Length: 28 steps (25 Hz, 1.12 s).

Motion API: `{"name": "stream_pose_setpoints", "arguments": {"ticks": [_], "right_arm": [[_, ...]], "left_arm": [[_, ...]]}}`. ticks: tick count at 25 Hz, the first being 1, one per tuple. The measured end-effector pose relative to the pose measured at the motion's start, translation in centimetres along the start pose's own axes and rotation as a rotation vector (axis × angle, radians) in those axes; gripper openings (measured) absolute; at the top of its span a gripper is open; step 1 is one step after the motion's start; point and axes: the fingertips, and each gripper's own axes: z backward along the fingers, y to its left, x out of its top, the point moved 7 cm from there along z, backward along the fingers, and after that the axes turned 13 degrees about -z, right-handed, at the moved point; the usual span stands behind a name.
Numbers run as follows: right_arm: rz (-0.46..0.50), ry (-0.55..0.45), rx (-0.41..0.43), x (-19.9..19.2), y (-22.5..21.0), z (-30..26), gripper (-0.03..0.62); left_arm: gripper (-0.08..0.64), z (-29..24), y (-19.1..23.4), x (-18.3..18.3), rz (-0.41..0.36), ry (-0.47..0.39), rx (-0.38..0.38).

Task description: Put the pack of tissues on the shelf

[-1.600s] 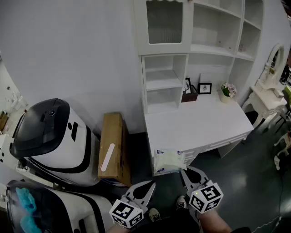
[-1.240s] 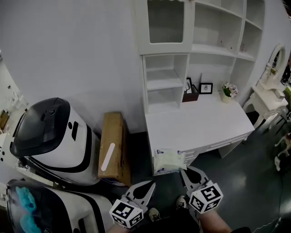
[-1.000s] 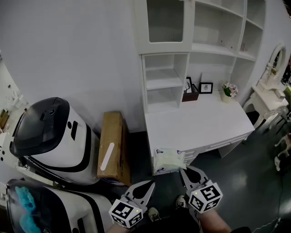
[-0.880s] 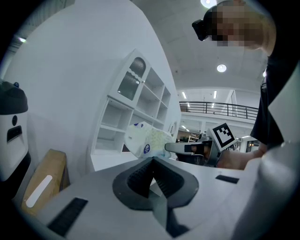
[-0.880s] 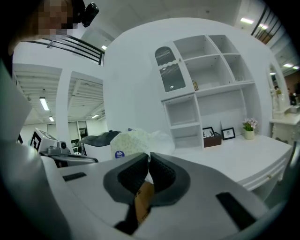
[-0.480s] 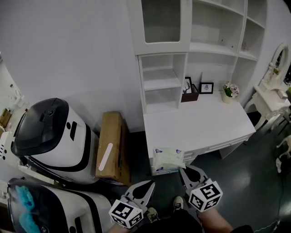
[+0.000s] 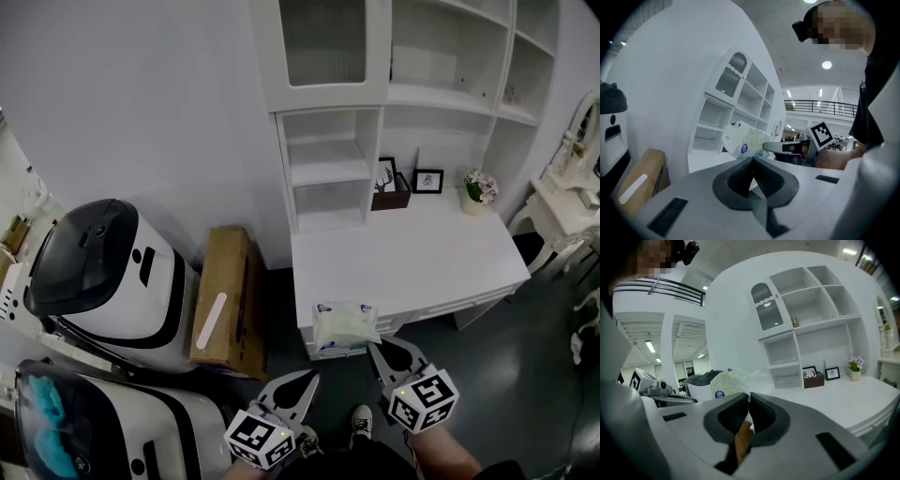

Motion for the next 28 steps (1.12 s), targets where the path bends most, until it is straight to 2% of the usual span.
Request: {"name": "stream_pose_setpoints", "arguments": {"ticks": [10,28], "right_arm": [[-0.031,0.024,0.035,0.0,-4.3,0.0,0.006],[-0.026,0.04,0.139,2.4,-10.4,-0.1,0.006]], "left_arm": [[-0.002,-3.3,-1.9,-0.5,0.01,0.043,0.041],[-0.002,-8.8,-5.0,0.9,-0.008,0.049,0.145]]}}
